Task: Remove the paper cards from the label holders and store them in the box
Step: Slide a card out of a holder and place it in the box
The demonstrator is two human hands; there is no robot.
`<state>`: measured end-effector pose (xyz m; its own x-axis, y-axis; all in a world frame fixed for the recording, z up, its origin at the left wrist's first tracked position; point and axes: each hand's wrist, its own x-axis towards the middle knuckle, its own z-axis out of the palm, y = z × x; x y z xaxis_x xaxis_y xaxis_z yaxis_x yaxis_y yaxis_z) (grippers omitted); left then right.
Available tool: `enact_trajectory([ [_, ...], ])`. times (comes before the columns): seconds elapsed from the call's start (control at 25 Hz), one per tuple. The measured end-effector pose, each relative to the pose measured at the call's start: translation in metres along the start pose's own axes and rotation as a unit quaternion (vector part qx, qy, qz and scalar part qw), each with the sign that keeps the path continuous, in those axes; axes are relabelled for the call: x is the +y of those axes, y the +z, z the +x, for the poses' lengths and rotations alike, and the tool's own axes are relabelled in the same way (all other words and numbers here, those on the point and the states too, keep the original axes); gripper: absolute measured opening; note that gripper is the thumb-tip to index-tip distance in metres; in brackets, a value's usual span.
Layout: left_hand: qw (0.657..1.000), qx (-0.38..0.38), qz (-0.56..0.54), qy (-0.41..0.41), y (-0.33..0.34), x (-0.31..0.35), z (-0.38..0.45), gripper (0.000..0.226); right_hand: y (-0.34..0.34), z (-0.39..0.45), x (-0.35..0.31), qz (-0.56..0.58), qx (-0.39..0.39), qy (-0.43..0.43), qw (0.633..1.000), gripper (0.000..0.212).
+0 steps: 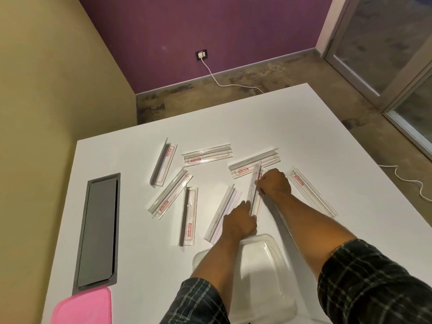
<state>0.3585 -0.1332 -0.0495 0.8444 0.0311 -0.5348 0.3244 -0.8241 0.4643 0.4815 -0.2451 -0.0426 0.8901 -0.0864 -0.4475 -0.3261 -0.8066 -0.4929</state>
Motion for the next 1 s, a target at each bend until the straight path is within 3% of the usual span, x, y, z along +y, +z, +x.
enact_trajectory([
  [0.16,1.0,0.005,0.0,0.012,0.002,0.0,0.005,0.041,0.013,0.005,0.001,0.025,-0.012,0.028,0.999,0.025],
  [0.44,0.998,0.003,-0.013,0.054,-0.007,-0.001,0.002,0.063,0.002,0.0,0.012,0.071,-0.042,0.027,0.996,0.018],
  [0.56,0.994,0.002,0.057,0.095,-0.019,0.005,-0.004,0.071,-0.016,-0.01,0.022,0.095,-0.047,0.003,0.994,0.019],
  [0.76,0.962,0.032,0.22,0.16,-0.052,0.016,-0.012,0.108,-0.045,-0.025,0.027,0.128,-0.082,-0.059,0.987,0.017],
  [1.0,0.934,0.074,0.29,0.194,-0.083,0.022,-0.046,0.123,-0.07,-0.057,0.017,0.179,-0.148,-0.068,0.97,0.014],
])
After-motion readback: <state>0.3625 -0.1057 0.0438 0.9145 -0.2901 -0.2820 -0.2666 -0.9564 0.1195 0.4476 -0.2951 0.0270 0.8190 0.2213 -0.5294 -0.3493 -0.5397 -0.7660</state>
